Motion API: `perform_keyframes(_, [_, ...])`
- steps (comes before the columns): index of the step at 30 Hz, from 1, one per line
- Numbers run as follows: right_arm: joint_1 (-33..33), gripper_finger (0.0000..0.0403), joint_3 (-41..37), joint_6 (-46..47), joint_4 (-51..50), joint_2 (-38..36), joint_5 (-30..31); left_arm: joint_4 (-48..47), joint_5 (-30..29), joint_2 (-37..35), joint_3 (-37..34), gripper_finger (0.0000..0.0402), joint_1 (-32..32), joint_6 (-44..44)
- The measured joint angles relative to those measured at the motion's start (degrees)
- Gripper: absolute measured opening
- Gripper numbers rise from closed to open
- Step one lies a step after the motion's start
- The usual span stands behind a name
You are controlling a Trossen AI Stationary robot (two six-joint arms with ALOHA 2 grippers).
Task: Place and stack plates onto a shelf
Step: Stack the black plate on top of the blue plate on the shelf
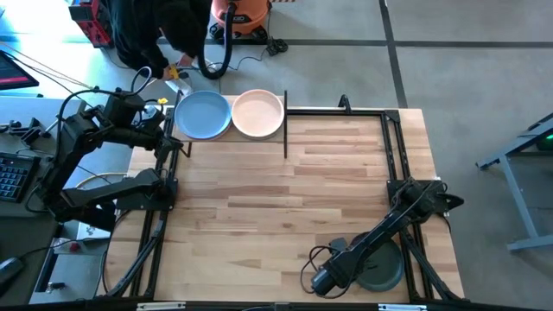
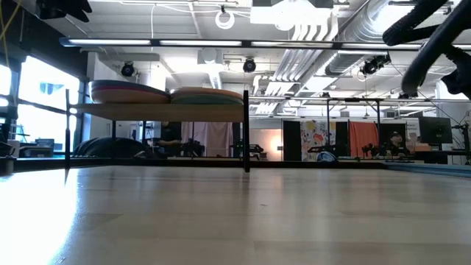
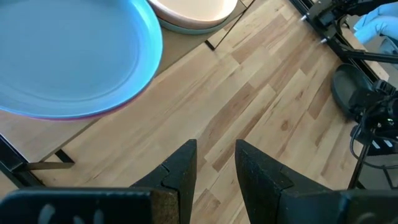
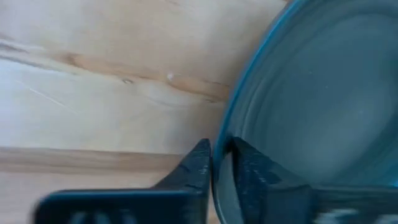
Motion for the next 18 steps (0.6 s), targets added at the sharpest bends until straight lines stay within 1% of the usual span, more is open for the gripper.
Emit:
perform_keyframes(1, [0.0,0.0025,0.03,-0.56,0.0,0.0,-0.11,0.02,-0.01,0.0,0.0,0.0097,0.0,0.0])
perform_keyframes(3, [0.0,0.0009,0.33,-2.21,-0.32,0.0,-0.27,0.03,0.0,0.0,0.0,0.0097,0.0,-0.15])
perform_keyframes(6, [0.0,0.0016,1.47,-5.24,-0.54,0.0,-0.12,0.36,0.01,0.0,0.0,0.0097,0.0,-2.89])
perform_keyframes(9, [-0.15,0.0005,3.92,-8.1,-2.12,0.02,0.66,0.49,0.01,0.0,0.0,0.0097,0.0,-5.23])
perform_keyframes(15, [-0.77,0.0001,11.06,-11.66,-8.47,0.01,6.19,0.54,0.01,0.02,0.0,0.0097,0.0,-9.84])
perform_keyframes(18, [-1.16,0.0001,15.68,-13.58,-12.0,0.0,10.42,0.57,-0.07,0.12,0.0,0.0097,0.0,-11.01])
